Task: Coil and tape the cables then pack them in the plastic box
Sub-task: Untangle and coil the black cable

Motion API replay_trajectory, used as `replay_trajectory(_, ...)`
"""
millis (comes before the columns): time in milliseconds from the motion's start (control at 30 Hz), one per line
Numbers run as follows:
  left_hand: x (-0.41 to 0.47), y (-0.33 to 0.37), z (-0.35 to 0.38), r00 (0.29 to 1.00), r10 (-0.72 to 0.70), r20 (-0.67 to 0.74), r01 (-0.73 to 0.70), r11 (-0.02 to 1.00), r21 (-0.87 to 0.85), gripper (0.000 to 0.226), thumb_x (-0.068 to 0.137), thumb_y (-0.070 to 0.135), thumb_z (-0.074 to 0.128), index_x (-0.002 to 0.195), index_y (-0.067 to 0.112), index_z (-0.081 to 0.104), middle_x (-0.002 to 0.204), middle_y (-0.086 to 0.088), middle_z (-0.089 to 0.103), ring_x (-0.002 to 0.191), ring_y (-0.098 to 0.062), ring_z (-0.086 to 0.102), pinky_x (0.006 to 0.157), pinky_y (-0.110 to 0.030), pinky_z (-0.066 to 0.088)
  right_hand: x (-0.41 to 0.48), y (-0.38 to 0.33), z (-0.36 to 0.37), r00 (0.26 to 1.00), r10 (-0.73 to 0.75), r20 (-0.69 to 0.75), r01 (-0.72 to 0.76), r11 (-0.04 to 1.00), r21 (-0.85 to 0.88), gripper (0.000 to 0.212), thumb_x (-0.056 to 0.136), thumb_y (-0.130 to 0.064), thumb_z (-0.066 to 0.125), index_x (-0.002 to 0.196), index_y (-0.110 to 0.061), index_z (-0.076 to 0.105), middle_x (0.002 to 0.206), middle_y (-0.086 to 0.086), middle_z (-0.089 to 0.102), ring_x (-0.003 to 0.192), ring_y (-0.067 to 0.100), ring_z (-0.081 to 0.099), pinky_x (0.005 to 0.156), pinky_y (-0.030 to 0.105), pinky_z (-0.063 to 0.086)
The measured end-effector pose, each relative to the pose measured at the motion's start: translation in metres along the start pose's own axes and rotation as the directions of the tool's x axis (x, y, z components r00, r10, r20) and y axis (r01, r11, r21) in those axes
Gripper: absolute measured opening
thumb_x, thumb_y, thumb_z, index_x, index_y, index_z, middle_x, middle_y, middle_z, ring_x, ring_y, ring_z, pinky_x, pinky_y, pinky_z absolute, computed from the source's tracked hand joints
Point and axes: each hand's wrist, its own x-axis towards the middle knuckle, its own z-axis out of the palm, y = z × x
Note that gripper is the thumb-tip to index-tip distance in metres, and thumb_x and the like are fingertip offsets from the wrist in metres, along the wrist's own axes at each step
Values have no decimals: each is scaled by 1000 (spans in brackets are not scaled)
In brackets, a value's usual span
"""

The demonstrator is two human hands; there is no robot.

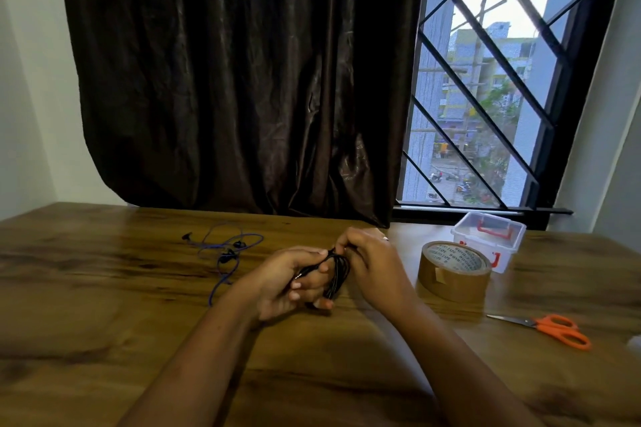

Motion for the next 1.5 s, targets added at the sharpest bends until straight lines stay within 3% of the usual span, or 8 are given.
replay_trajectory(167,1,-1,0,1000,14,7,-13,998,-68,28,93,23,39,68,14,48,40,5,29,31,-7,28,62,-30,51,0,-2,4,999,37,7,-37,999,30,33,89,0,50,81,-32,56,83,-8,61,87,6,50,72,7,34)
replay_trajectory(433,1,-2,0,996,-71,62,75,996,-57,30,93,25,38,67,14,48,39,6,31,31,-6,30,60,-30,53,-1,-6,1,998,-43,-36,37,989,-140,20,92,-10,52,81,-24,62,79,-11,62,86,10,49,75,32,42)
replay_trajectory(633,1,-2,-1,997,-65,45,68,995,-67,31,92,26,39,64,15,48,38,6,31,31,-6,32,58,-31,54,-2,-7,3,999,-48,-13,45,990,-132,18,91,-11,53,87,-23,66,82,-12,56,86,6,48,76,26,43)
replay_trajectory(833,1,-1,-2,1000,12,-22,-14,996,-86,30,90,25,42,63,13,49,38,5,31,34,-10,35,53,-30,52,1,-7,3,974,72,217,-107,982,157,28,89,2,49,93,-19,66,86,-9,61,80,-7,57,65,4,41)
replay_trajectory(1000,2,1,-1,991,69,-118,-75,996,-44,29,92,24,43,67,10,47,38,4,31,37,-11,37,55,-30,52,1,-10,1,940,210,270,-315,836,449,30,98,-16,42,84,-15,69,81,0,64,79,11,58,73,26,43)
replay_trajectory(1100,3,1,0,976,103,-193,-109,994,-24,33,95,21,43,67,8,53,39,3,31,37,-10,38,54,-30,53,-1,-13,0,937,204,286,-315,845,433,26,87,-42,58,82,-20,72,81,1,71,78,15,65,71,30,50)
replay_trajectory(1200,6,0,-1,957,125,-263,-122,992,28,35,96,21,42,65,7,50,40,2,31,38,-11,36,51,-28,52,-1,-11,2,935,225,274,-316,878,359,15,82,-29,71,87,-14,71,82,4,73,76,17,69,67,29,53)
replay_trajectory(1500,18,-11,1,912,202,-358,-145,973,180,34,101,22,37,73,8,50,48,4,39,44,-6,39,52,-23,51,-1,-7,6,933,272,234,-337,891,306,5,87,-9,61,85,-9,65,77,1,66,70,7,62,62,19,52)
